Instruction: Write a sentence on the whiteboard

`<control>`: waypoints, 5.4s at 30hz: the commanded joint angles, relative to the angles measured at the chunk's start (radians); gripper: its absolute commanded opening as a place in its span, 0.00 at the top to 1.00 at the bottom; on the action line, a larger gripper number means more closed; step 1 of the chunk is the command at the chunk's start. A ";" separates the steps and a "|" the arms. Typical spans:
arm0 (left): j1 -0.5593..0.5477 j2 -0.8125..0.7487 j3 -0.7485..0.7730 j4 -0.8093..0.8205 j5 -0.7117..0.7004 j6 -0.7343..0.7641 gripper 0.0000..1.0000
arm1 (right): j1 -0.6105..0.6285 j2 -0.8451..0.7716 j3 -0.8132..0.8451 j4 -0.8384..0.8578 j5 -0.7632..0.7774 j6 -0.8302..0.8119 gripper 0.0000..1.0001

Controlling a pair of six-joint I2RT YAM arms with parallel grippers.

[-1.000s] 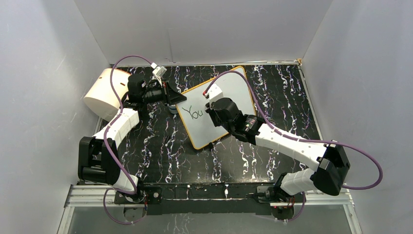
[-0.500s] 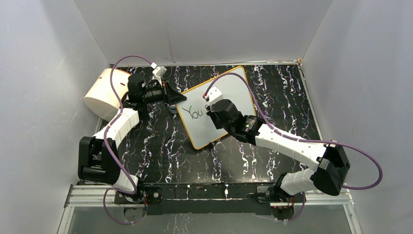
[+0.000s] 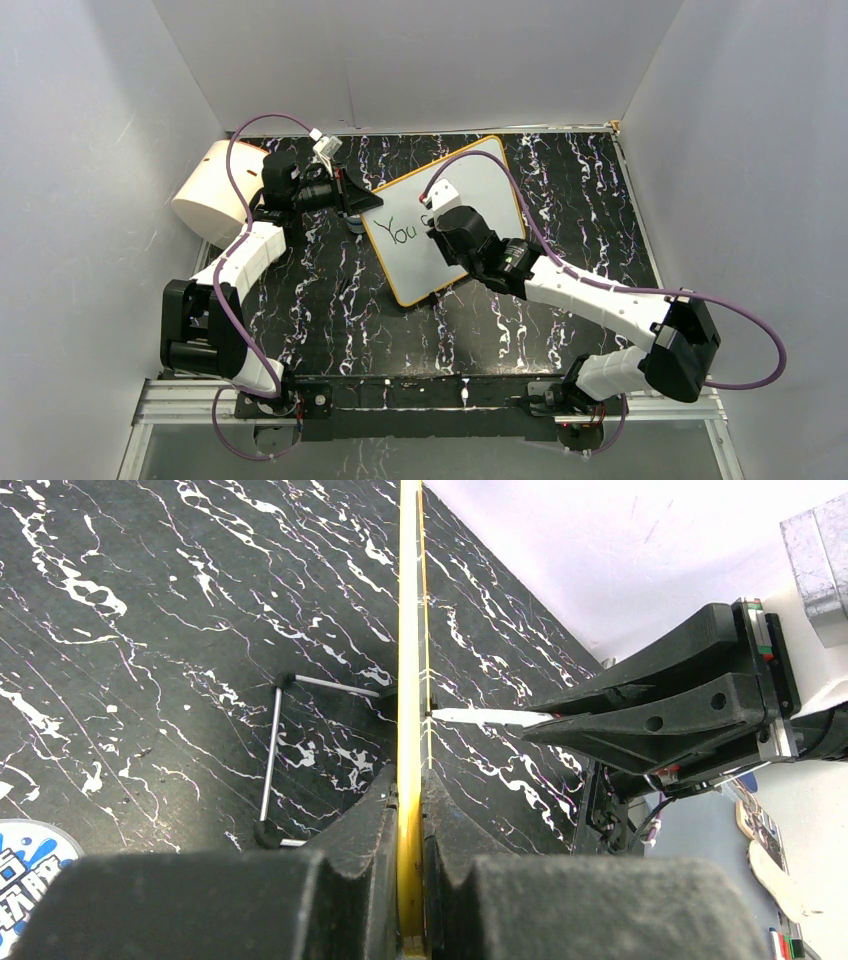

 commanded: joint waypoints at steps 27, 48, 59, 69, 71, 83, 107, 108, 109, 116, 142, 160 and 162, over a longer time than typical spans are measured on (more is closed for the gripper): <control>-0.035 0.044 -0.020 -0.087 0.041 0.053 1.00 | -0.049 -0.045 -0.011 0.159 -0.006 -0.022 1.00; -0.036 0.050 -0.019 -0.089 0.044 0.053 1.00 | -0.062 -0.030 -0.017 0.214 -0.023 -0.029 1.00; -0.036 0.051 -0.017 -0.091 0.041 0.053 1.00 | -0.063 -0.026 -0.006 0.187 -0.069 -0.038 1.00; -0.034 0.053 -0.018 -0.091 0.043 0.051 1.00 | -0.062 -0.040 -0.013 0.106 -0.103 -0.031 1.00; -0.035 0.053 -0.018 -0.091 0.043 0.051 1.00 | -0.062 -0.041 -0.015 0.093 -0.104 -0.029 1.00; -0.036 0.049 -0.017 -0.091 0.043 0.051 1.00 | -0.063 -0.052 -0.039 0.050 -0.076 -0.026 1.00; -0.037 0.048 -0.017 -0.092 0.045 0.052 1.00 | -0.085 -0.049 -0.049 0.131 -0.040 -0.037 1.00; -0.037 0.048 -0.017 -0.092 0.044 0.052 1.00 | -0.085 -0.048 -0.047 0.138 -0.040 -0.037 1.00; -0.037 0.048 -0.017 -0.092 0.045 0.051 1.00 | -0.087 -0.048 -0.045 0.142 -0.038 -0.038 1.00; -0.036 0.048 -0.017 -0.092 0.047 0.051 1.00 | -0.091 -0.052 -0.040 0.173 -0.036 -0.043 1.00; -0.037 0.048 -0.017 -0.092 0.045 0.050 1.00 | -0.095 -0.053 -0.061 0.080 -0.084 -0.034 1.00; -0.038 0.048 -0.017 -0.092 0.044 0.050 1.00 | -0.096 -0.061 -0.062 0.045 -0.074 -0.037 1.00; -0.039 0.048 -0.017 -0.094 0.045 0.050 1.00 | -0.096 -0.060 -0.060 0.041 -0.074 -0.037 1.00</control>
